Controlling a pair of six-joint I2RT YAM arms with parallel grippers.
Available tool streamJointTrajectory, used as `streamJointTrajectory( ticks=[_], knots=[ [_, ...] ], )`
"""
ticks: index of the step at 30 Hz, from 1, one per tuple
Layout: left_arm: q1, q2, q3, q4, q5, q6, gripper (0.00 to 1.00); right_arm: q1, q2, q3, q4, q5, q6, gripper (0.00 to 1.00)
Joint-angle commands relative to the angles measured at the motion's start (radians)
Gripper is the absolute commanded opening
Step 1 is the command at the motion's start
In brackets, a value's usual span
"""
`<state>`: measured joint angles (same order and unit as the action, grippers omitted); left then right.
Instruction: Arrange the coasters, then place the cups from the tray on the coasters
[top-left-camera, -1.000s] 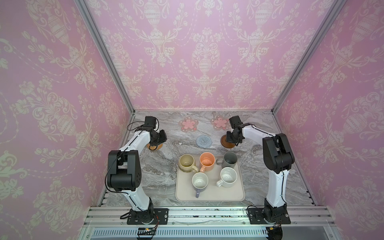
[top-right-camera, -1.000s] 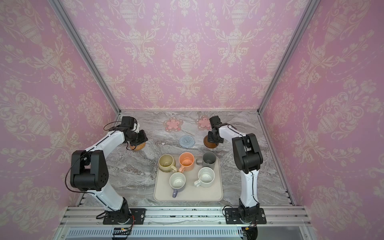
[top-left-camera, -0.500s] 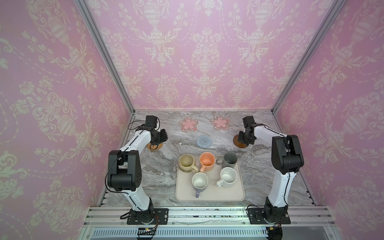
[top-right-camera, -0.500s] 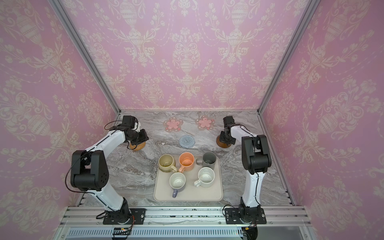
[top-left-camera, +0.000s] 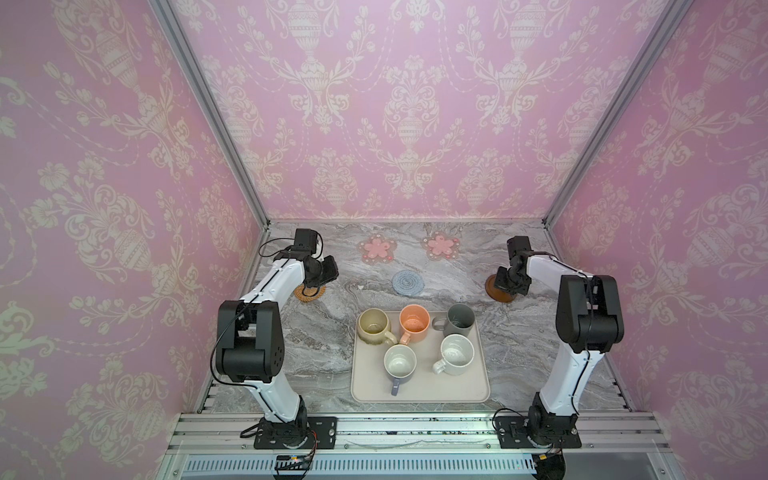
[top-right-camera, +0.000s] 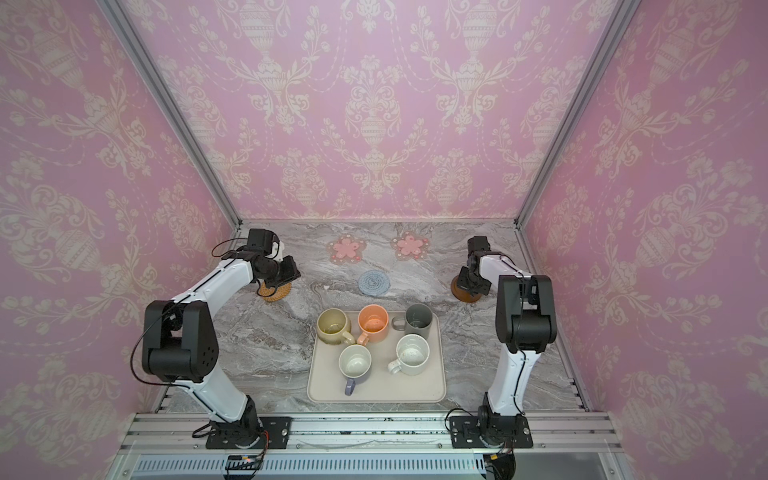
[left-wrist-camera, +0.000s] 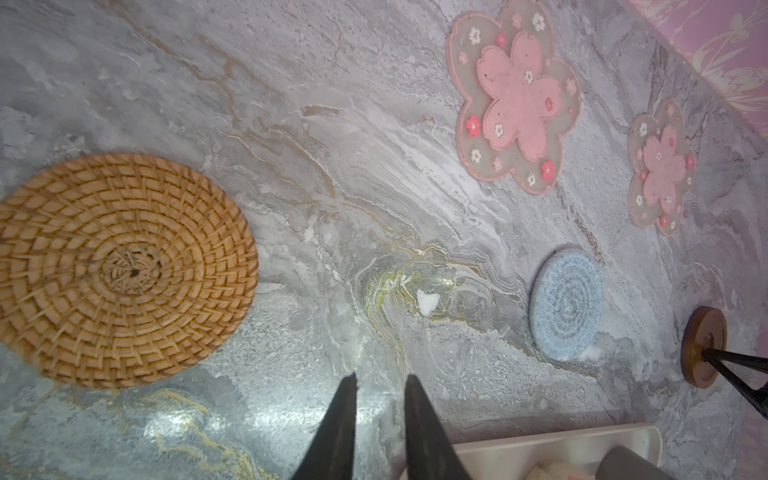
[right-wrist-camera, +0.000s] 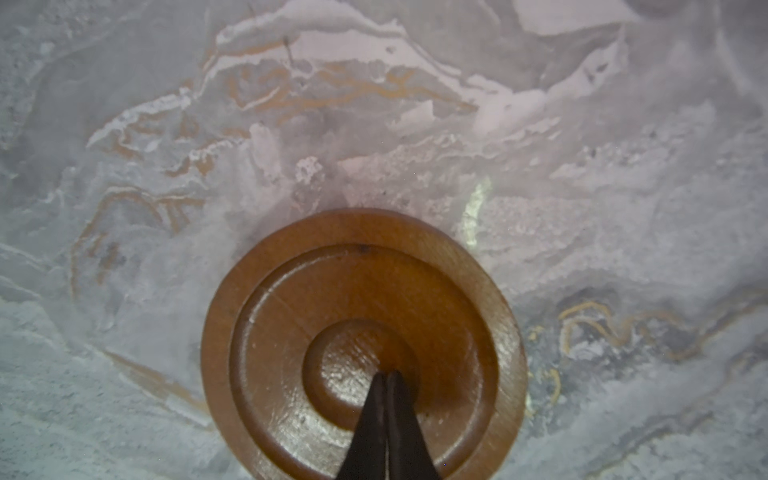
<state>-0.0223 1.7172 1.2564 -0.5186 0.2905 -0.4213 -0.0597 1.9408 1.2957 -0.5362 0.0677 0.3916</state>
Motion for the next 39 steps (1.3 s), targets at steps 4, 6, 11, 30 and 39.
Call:
streamJointTrajectory(
  ticks=[4, 6, 11, 30, 39],
  knots=[
    [-0.029, 0.037, 0.053, -0.016, 0.006, -0.018, 0.24, -0.007, -0.016, -0.04, -0.03, -0.013, -0.026, 0.07],
    [-0.036, 0.041, 0.063, -0.02, 0.002, -0.019, 0.24, -0.007, -0.018, -0.038, -0.036, 0.009, -0.037, 0.08],
    [-0.042, 0.042, 0.071, -0.023, -0.001, -0.019, 0.24, -0.021, -0.016, -0.034, -0.051, 0.039, -0.062, 0.08],
    [-0.104, 0.109, 0.16, -0.029, 0.013, -0.031, 0.24, 0.009, -0.104, -0.023, -0.01, -0.159, -0.028, 0.17],
    [-0.115, 0.111, 0.173, -0.035, 0.013, -0.03, 0.24, 0.008, -0.056, -0.03, -0.016, -0.124, -0.041, 0.15]
  ],
)
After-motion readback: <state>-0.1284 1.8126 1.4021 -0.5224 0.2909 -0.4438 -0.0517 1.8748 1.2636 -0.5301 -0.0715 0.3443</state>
